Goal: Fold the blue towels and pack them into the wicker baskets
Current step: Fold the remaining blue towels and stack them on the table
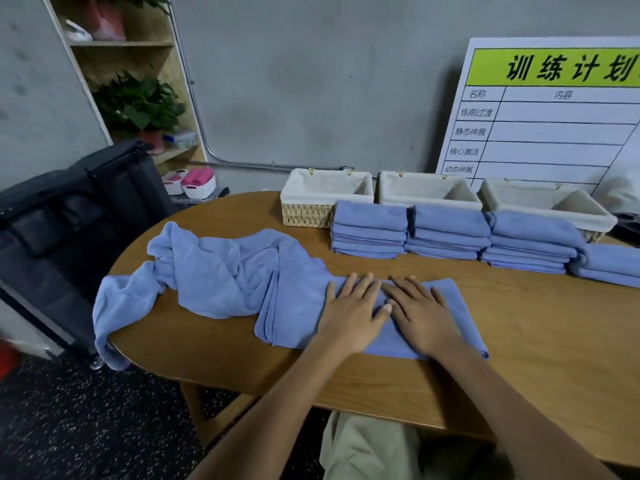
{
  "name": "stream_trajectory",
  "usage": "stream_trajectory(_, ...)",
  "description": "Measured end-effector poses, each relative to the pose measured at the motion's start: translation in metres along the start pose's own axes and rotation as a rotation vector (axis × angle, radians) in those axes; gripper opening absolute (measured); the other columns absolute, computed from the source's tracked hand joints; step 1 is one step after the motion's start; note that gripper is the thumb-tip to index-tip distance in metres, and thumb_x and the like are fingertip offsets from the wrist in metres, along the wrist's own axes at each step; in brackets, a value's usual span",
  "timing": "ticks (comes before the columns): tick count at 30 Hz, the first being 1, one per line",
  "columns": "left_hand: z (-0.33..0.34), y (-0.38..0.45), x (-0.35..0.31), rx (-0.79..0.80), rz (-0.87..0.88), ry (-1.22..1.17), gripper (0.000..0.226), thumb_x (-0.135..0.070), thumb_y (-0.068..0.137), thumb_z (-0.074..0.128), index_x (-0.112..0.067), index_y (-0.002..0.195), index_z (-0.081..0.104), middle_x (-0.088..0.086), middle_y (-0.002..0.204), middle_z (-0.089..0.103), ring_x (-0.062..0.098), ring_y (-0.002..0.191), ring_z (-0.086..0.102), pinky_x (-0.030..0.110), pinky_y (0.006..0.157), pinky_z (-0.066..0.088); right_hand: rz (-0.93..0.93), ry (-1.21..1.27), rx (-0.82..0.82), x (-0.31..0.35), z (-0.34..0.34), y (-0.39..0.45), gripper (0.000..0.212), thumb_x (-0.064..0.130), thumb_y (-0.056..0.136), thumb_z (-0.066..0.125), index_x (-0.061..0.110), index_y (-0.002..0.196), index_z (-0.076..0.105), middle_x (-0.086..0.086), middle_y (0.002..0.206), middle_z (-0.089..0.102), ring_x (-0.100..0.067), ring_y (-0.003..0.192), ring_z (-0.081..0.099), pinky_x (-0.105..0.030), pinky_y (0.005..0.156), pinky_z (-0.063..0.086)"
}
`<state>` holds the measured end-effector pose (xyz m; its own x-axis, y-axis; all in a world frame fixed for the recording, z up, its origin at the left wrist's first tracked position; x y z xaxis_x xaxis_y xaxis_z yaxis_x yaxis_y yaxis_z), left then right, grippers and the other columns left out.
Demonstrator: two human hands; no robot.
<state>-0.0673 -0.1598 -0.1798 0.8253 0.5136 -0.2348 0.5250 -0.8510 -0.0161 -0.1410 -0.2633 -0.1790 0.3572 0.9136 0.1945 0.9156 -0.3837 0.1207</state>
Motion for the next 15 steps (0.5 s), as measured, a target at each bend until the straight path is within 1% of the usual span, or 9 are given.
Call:
stream_trajectory(1,0.001,0.002,0.000,0.025,0.010,0.030,0.075,-0.067,0.098,0.008,-0.026,0.161,0.006,-0.010,0.168,-0.005,0.018,0.155,-0.008,0.055,0.123,-0.001,0.020,-0.007,0.061,-0.006,0.000,-0.002,0.095,0.074,0.076,-0.020,0.040,0.156,0.018,0.013,0.165,0.010,-0.018,0.153,0.005,-0.048,0.121,0.010)
stream_trajectory(3,0.001,0.006,0.001,0.061,0.016,0.050,0.070,-0.063,0.103,0.019,-0.029,0.161,0.001,-0.011,0.168,-0.012,0.017,0.154,-0.013,0.056,0.122,-0.004,0.049,-0.013,0.110,-0.016,-0.001,-0.004,0.114,0.082,0.058,-0.038,0.044,0.156,0.005,0.015,0.165,-0.004,-0.016,0.153,-0.007,-0.047,0.122,0.002)
stream_trajectory(5,0.002,0.010,0.000,0.088,0.007,0.057,0.072,-0.067,0.101,0.019,-0.033,0.161,-0.002,-0.012,0.167,-0.016,0.017,0.154,-0.016,0.056,0.122,-0.006,0.075,-0.019,0.119,-0.026,-0.002,-0.005,0.119,0.082,0.051,-0.042,0.045,0.156,0.001,0.015,0.165,-0.008,-0.016,0.153,-0.010,-0.046,0.122,0.000)
stream_trajectory(7,0.004,0.014,-0.005,0.092,0.009,0.061,0.074,-0.071,0.099,0.019,-0.035,0.160,-0.004,-0.013,0.166,-0.018,0.018,0.153,-0.018,0.056,0.122,-0.006,0.091,-0.023,0.118,-0.037,-0.005,-0.008,0.118,0.082,0.051,-0.042,0.046,0.155,0.000,0.014,0.165,-0.008,-0.016,0.153,-0.010,-0.046,0.123,0.000)
stream_trajectory(10,0.005,0.021,-0.011,0.092,0.020,0.073,0.077,-0.075,0.096,0.018,-0.038,0.159,-0.005,-0.013,0.166,-0.018,0.020,0.153,-0.019,0.057,0.122,-0.008,0.110,-0.023,0.104,-0.057,-0.011,-0.015,0.110,0.082,0.058,-0.036,0.047,0.155,0.001,0.014,0.166,-0.006,-0.016,0.153,-0.010,-0.046,0.123,-0.001)
stream_trajectory(11,0.004,0.023,-0.010,0.091,0.020,0.082,0.078,-0.077,0.095,0.018,-0.038,0.159,-0.006,-0.013,0.166,-0.018,0.020,0.153,-0.019,0.057,0.121,-0.009,0.116,-0.017,0.102,-0.063,-0.013,-0.016,0.101,0.081,0.065,-0.030,0.047,0.155,0.001,0.013,0.166,-0.005,-0.016,0.153,-0.010,-0.046,0.123,-0.002)
stream_trajectory(13,0.002,0.024,-0.002,0.102,0.012,0.097,0.081,-0.080,0.092,0.016,-0.039,0.159,-0.007,-0.013,0.166,-0.018,0.020,0.153,-0.019,0.057,0.122,-0.009,0.136,-0.015,0.121,-0.072,-0.015,-0.019,0.082,0.075,0.080,-0.011,0.047,0.155,0.002,0.013,0.166,-0.005,-0.016,0.153,-0.011,-0.045,0.123,-0.003)
stream_trajectory(14,0.002,0.023,0.004,0.107,0.002,0.101,0.082,-0.081,0.091,0.015,-0.040,0.158,-0.008,-0.013,0.166,-0.018,0.020,0.153,-0.018,0.056,0.122,-0.008,0.147,-0.021,0.127,-0.075,-0.016,-0.020,0.075,0.072,0.085,-0.004,0.047,0.155,0.002,0.012,0.166,-0.005,-0.017,0.153,-0.011,-0.045,0.123,-0.003)
stream_trajectory(15,0.001,0.022,0.010,0.105,-0.011,0.103,0.083,-0.081,0.090,0.015,-0.040,0.158,-0.008,-0.013,0.166,-0.018,0.020,0.153,-0.018,0.054,0.123,-0.007,0.152,-0.025,0.126,-0.076,-0.016,-0.021,0.072,0.071,0.087,-0.001,0.046,0.155,0.002,0.012,0.166,-0.006,-0.017,0.153,-0.011,-0.046,0.123,-0.003)
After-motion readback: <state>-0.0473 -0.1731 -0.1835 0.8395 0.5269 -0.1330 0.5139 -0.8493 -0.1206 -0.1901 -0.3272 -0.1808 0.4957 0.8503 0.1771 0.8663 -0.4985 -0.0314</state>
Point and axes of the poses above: each hand's wrist, its own y-axis towards the middle knuckle, its own z-axis out of the palm, x = y × z, the point moved 7 cm from there along y, towards the middle knuckle
